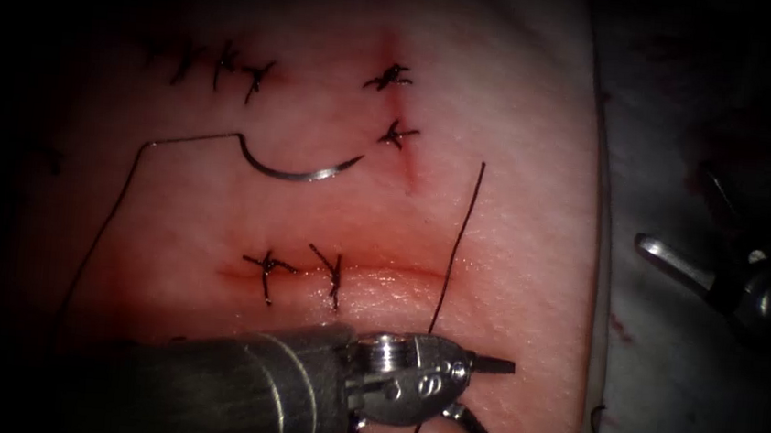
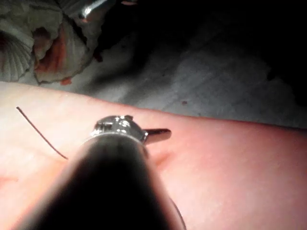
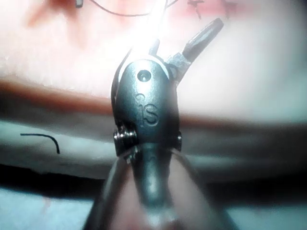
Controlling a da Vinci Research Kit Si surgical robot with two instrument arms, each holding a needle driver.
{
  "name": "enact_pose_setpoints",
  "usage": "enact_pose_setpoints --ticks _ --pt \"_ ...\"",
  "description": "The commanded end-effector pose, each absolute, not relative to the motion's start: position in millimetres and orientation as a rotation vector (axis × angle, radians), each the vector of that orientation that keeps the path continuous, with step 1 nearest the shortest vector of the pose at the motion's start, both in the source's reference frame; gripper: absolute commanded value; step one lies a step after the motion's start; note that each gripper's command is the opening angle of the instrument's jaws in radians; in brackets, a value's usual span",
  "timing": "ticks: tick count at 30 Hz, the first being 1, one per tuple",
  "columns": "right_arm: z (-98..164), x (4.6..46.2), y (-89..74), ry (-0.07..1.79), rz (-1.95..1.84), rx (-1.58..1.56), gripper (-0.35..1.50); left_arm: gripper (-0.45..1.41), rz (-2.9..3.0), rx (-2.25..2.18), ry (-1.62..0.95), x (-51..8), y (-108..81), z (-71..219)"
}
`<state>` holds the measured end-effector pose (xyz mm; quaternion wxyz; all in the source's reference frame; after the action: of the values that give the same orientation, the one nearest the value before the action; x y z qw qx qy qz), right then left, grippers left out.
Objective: Wound Closure
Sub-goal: Set down the cut suture piece from the left tool, then pick up the needle with the left tool.
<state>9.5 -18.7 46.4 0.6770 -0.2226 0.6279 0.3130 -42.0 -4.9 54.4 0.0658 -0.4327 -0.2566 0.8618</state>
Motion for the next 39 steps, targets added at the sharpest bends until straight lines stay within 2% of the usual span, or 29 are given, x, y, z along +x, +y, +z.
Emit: enact_pose_setpoints --ticks 1,5,6,7,8,11,12,13,17,18,21,22,23,24,26,33,37,39 --pt "47 10.6 -19.0 1.413 0.707 -0.479 1.36 0.27 2.586 -1.318 -0.781 -42.0 -4.4 54" --pt "48 10.9 -20.1 1.393 0.688 -0.432 1.26 0.22 2.63 -1.189 -0.676 -37.0 -3.2 51" --pt "48 11.0 -20.3 1.394 0.693 -0.422 1.25 0.34 2.653 -1.146 -0.676 -36.0 -2.9 51" --pt "48 11.0 -20.6 1.393 0.693 -0.417 1.23 0.59 2.669 -1.097 -0.708 -34.8 -2.3 50" --pt "48 11.3 -21.0 1.391 0.693 -0.414 1.21 1.01 2.679 -1.041 -0.738 -33.2 -1.2 51" --pt "48 11.6 -21.4 1.391 0.698 -0.408 1.21 1.08 2.671 -1.016 -0.749 -31.5 -0.2 51" --pt "48 11.9 -21.7 1.388 0.699 -0.405 1.21 1.18 2.684 -0.965 -0.708 -30.3 0.5 52" --pt "48 12.0 -21.8 1.388 0.702 -0.401 1.21 1.2 2.691 -0.943 -0.688 -29.8 0.8 53" --pt "48 12.6 -22.3 1.384 0.701 -0.401 1.21 1.09 2.647 -0.91 -0.646 -29.0 2.6 56" --pt "49 12.7 -22.4 1.384 0.704 -0.396 1.21 0.94 2.615 -0.911 -0.633 -28.9 3.2 57" --pt "49 12.8 -22.7 1.385 0.701 -0.399 1.21 0.74 2.563 -0.857 -0.585 -28.7 4.5 60" --pt "49 12.8 -22.9 1.385 0.7 -0.401 1.21 0.74 2.554 -0.839 -0.57 -28.8 4.8 60" --pt "49 12.8 -23.3 1.386 0.701 -0.398 1.21 0.84 2.521 -0.804 -0.551 -29.0 5.5 62" --pt "49 12.8 -23.3 1.386 0.701 -0.398 1.21 0.84 2.521 -0.804 -0.551 -29.0 5.5 62" --pt "49 12.8 -23.7 1.386 0.701 -0.396 1.21 0.96 2.506 -0.787 -0.54 -29.3 6.1 63" --pt "49 12.8 -25.2 1.355 0.694 -0.387 1.16 0.76 2.488 -0.688 -0.449 -29.1 8.2 66" --pt "49 12.6 -25.4 1.325 0.696 -0.4 1.16 0.79 2.467 -0.553 -0.447 -28.6 9.0 68" --pt "49 12.6 -25.5 1.323 0.697 -0.403 1.16 0.67 2.469 -0.507 -0.461 -28.7 9.0 69"
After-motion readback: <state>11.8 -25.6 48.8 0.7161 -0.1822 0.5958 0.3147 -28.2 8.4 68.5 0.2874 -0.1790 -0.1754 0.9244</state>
